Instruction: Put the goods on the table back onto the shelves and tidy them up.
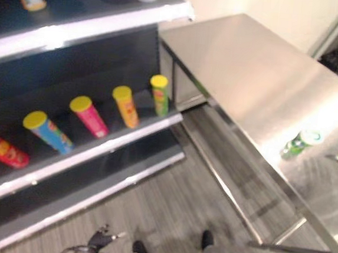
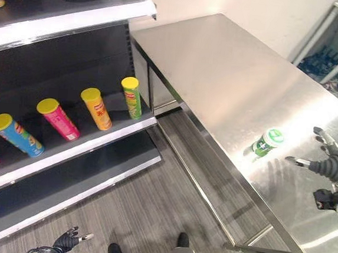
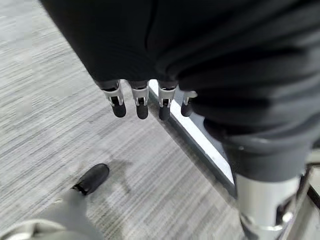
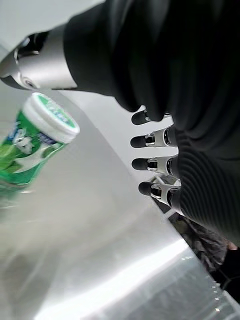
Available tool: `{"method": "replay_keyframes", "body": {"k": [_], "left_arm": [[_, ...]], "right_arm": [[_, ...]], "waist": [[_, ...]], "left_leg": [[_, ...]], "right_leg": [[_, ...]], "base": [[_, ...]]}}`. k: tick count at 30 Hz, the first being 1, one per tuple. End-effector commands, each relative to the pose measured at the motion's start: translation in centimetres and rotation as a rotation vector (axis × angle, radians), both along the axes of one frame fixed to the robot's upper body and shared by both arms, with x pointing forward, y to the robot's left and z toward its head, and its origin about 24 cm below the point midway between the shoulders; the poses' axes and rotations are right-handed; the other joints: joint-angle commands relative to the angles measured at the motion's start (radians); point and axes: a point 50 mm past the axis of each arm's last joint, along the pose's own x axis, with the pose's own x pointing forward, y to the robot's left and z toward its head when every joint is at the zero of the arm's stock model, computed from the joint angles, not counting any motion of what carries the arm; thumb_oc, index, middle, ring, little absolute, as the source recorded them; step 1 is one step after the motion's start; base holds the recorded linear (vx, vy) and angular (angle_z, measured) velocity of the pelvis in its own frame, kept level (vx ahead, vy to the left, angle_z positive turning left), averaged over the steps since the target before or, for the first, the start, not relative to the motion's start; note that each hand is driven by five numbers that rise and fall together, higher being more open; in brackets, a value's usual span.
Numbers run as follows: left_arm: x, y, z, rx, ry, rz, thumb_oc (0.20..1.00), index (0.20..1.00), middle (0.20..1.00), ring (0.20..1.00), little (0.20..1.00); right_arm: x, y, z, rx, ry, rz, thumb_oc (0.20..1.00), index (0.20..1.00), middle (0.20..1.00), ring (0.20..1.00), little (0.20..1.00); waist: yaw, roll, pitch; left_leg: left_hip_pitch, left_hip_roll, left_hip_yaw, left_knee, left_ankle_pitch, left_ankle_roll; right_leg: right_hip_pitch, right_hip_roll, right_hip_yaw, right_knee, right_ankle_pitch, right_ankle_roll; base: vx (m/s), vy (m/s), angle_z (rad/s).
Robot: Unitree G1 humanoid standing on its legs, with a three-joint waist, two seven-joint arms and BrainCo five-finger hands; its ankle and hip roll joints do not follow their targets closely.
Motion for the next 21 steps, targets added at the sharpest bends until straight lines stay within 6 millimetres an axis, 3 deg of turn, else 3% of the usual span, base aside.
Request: {"method": "replay_keyframes", "body": {"k": [1, 9, 21], "left_arm": [[1.6, 1.0, 0.7, 0.046, -0.028, -0.063, 1.000, 1.000, 1.000, 1.000, 1.000], [2.3, 0.5, 0.9, 0.041, -0.052, -0.089, 1.000, 1.000, 1.000, 1.000, 1.000], [1.3, 0.9, 0.7, 0.052, -0.022, -0.069, 1.000, 1.000, 1.000, 1.000, 1.000]], "right_arm": [[1.3, 0.9, 3.2, -0.033, -0.138, 0.055, 1.000, 1.000, 1.000, 1.000, 1.000], [1.7, 0.9, 2.5, -0.055, -0.115, 0.030, 1.000, 1.000, 1.000, 1.000, 1.000], [1.9, 0.3, 2.0, -0.051, -0.116, -0.020, 1.000, 1.000, 1.000, 1.000, 1.000]], "waist": [[0.025, 0.009, -0.003], [0.033, 0.023, 0.003], [0.049, 0.044, 0.015]], "left_leg": [[0.029, 0.077, 0.024, 0.125, -0.114, -0.080], [0.019, 0.078, 0.006, 0.127, -0.109, -0.084], [0.005, 0.089, -0.023, 0.127, -0.091, -0.096]], "right_leg": [[-0.037, -0.007, -0.055, 0.043, -0.066, 0.023], [-0.030, -0.008, -0.073, 0.042, -0.073, 0.018], [-0.021, 0.007, -0.103, 0.048, -0.096, 0.002]], "base": [[0.02, -0.010, -0.10], [0.01, -0.017, 0.02], [0.03, -0.039, 0.11]]}}
